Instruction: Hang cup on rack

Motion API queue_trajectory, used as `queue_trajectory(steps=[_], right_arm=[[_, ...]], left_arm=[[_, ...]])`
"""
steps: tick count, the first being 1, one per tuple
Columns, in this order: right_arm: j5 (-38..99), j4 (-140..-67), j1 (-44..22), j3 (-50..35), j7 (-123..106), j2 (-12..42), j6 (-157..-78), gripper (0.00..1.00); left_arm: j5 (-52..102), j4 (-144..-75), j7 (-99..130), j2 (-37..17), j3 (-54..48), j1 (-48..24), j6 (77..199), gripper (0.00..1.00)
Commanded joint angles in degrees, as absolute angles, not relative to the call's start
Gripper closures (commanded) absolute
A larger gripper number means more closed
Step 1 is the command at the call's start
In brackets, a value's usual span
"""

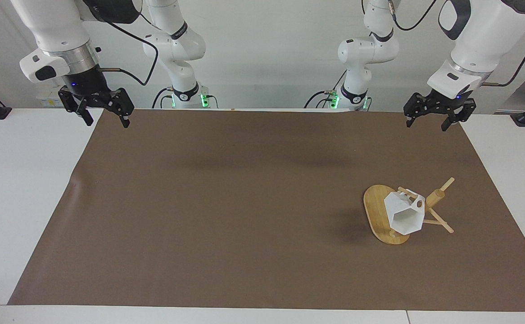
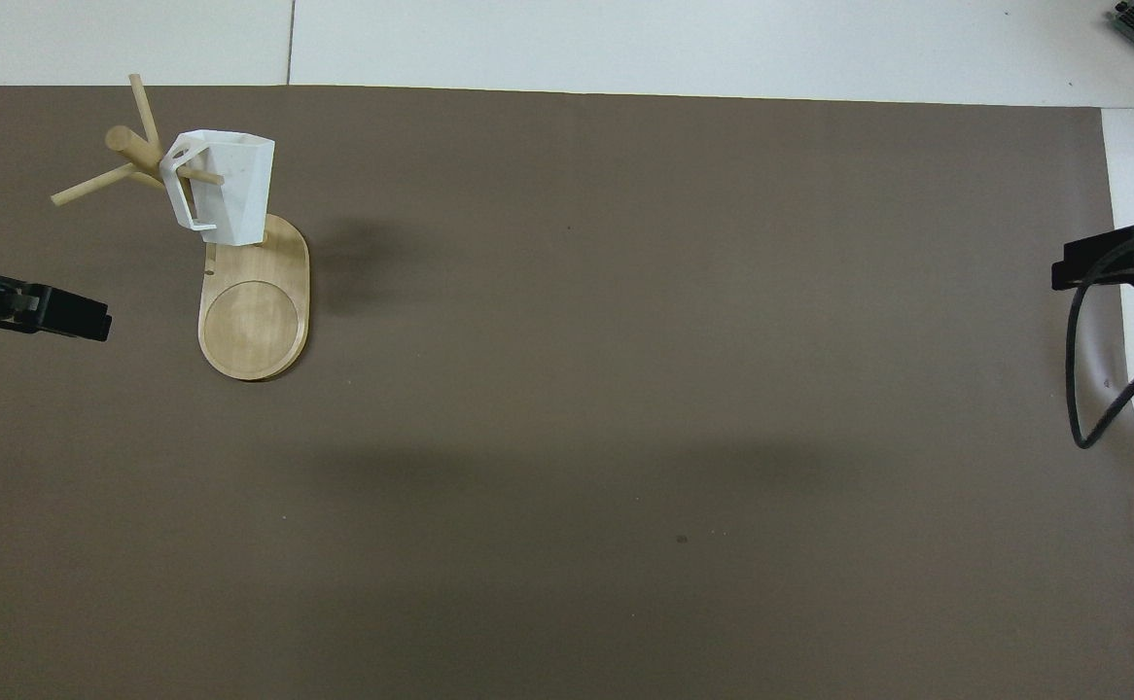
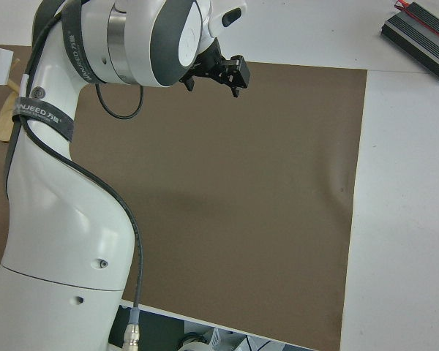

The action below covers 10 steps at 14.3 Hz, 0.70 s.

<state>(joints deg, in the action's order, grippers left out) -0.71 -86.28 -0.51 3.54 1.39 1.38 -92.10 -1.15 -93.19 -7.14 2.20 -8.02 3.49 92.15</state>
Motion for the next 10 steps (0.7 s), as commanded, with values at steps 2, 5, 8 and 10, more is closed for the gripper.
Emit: queue_trajectory(steps=[2,5,8,10], right_arm=[[0.5,-88.7,-0.2,3.3,0.2,-0.2,-91.9,0.0],[0.5,-88.7,-0.2,3.3,0.1,-0.2,-91.3,0.0],[0.5,-88.7,-0.4,3.2,-0.1,-0.2,-91.3,0.0],[0.5,-88.7,-0.3,3.2,-0.1,-0.2,-91.3,0.0]], left_arm=[[-0.7,-90.8,-6.1,1.7,-6.2,2.9,90.9,0.0],[0.2,-88.1,-6.1,0.4,-2.8,-0.3,88.4,0.0],[0.0,-87.8,-6.1,0.2,-0.6,-2.7,88.2,0.0],[-0.2,-87.8,-6.1,0.2,-0.4,-2.8,87.6,0.0]])
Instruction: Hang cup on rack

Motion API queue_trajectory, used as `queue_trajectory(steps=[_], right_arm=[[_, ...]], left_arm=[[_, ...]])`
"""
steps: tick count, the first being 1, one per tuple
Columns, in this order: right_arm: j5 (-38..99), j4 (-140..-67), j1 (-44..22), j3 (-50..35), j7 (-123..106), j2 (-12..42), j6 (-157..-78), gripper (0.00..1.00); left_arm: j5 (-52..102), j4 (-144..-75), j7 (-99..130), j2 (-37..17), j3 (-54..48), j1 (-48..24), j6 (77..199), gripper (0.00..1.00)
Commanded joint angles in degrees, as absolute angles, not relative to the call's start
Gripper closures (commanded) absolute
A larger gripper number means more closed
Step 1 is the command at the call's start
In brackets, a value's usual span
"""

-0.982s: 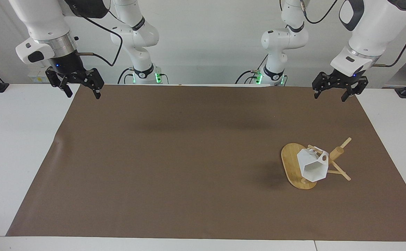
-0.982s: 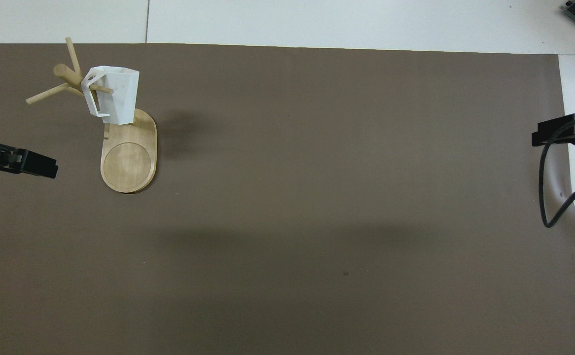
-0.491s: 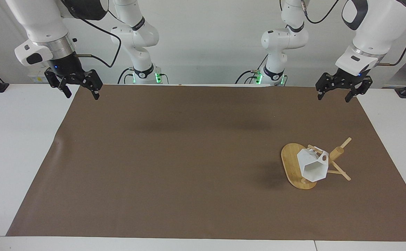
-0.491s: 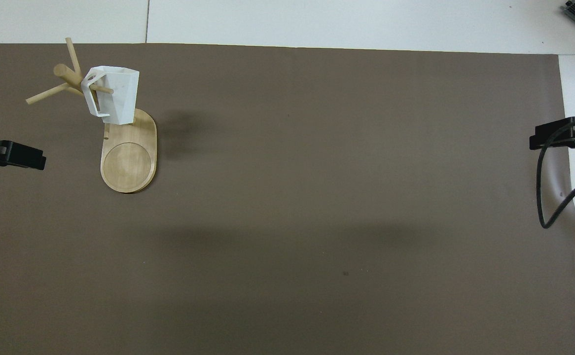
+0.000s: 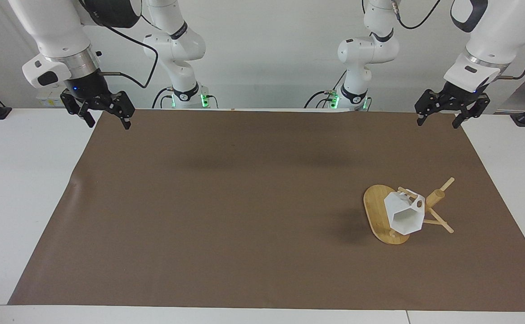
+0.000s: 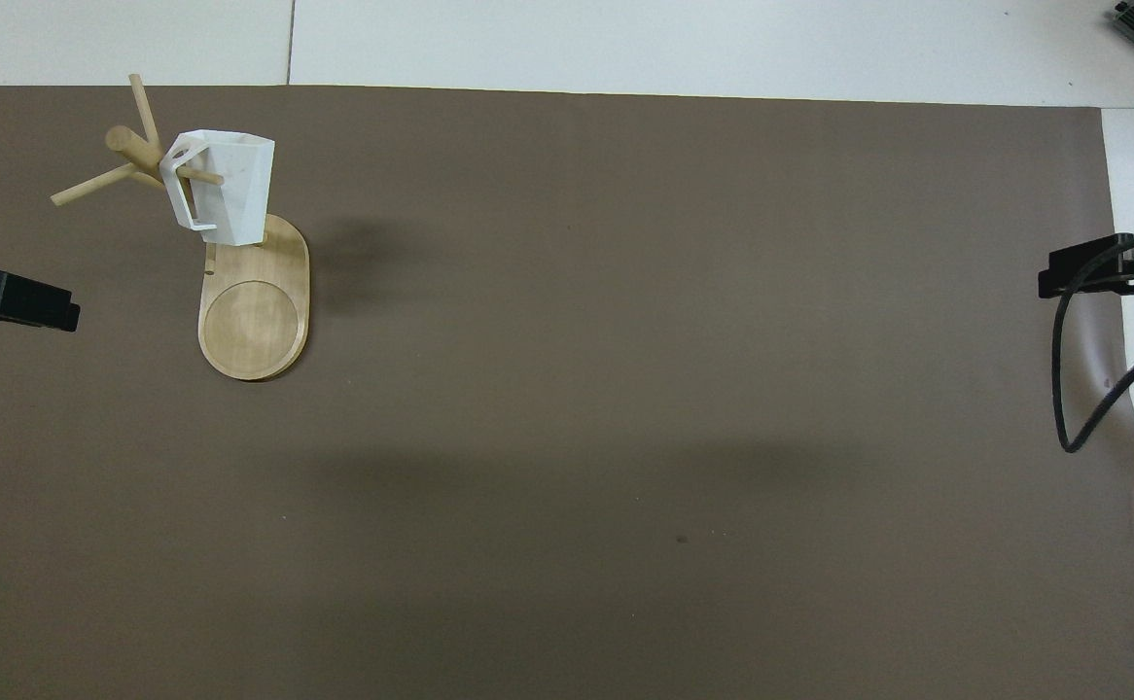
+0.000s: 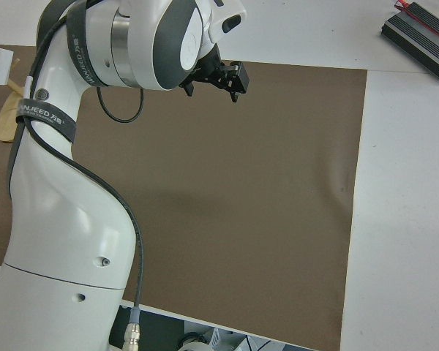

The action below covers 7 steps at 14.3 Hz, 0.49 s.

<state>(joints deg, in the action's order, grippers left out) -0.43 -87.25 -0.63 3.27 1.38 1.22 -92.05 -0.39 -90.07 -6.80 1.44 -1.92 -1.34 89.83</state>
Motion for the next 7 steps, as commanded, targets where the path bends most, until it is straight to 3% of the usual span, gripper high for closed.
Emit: queue_trajectory(steps=[1,7], right_arm=[[0.5,-88.7,-0.3,3.3,-0.1,-0.2,-91.3,0.0],[0.5,-88.7,-0.3,3.3,-0.1,-0.2,-91.3,0.0]], left_arm=[[-0.3,-87.8,-6.1,0.2,-0.4,-2.6,87.5,0.0],[-0.4,-88.0,-6.0,0.2,-0.4,-1.3,88.2,0.0]])
